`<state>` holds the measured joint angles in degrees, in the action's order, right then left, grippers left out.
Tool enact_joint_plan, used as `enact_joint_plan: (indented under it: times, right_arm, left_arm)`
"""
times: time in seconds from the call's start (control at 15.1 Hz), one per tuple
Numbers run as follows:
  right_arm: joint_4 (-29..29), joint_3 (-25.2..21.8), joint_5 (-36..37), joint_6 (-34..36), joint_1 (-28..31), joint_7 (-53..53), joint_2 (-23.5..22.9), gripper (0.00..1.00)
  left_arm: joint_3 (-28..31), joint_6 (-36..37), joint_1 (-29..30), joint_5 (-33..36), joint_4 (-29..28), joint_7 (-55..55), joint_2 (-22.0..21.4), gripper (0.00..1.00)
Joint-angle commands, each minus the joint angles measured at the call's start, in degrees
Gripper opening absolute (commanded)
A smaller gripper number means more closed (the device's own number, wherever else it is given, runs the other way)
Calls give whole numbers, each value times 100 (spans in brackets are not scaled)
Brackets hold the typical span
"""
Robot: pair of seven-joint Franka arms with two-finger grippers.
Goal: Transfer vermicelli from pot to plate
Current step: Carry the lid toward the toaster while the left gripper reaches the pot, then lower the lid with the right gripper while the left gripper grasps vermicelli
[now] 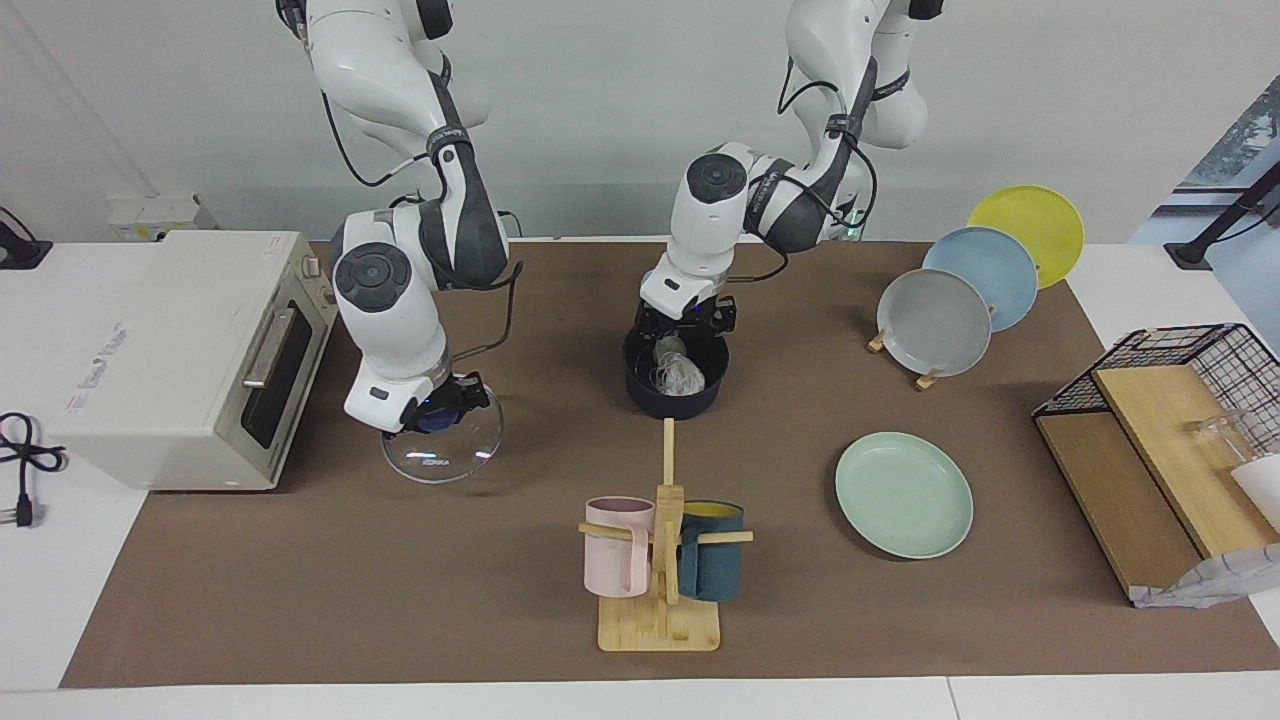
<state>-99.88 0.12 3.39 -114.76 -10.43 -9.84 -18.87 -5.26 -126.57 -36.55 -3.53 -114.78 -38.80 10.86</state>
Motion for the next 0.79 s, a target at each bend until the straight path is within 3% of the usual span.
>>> enact_joint_plan:
  times: [0.0, 0.4, 0.46, 0.53, 0.6, 0.73]
  right_arm:
    - [-890, 50, 65, -782, 111, -106, 375, 43]
    - [-1393, 50, 65, -1635, 296, -413, 367, 44]
    - [-1489, 50, 65, -1776, 313, -440, 358, 45]
    - [-1568, 50, 65, -1812, 322, -431, 358, 46]
    - [-1604, 50, 65, -1821, 340, -449, 358, 47]
    - [-1613, 50, 65, -1821, 453, -458, 323, 48]
  left_arm:
    - [122, -315, -186, -77, -106, -31, 135, 100]
    - [131, -465, -239, 151, -97, 30, 443, 100]
    - [131, -439, -239, 160, -54, 39, 443, 82]
    - [131, -413, -221, 160, -27, 74, 452, 29]
    - [131, -421, -195, 160, -10, 126, 452, 0]
    - [122, -369, -151, 160, 52, 259, 417, 0]
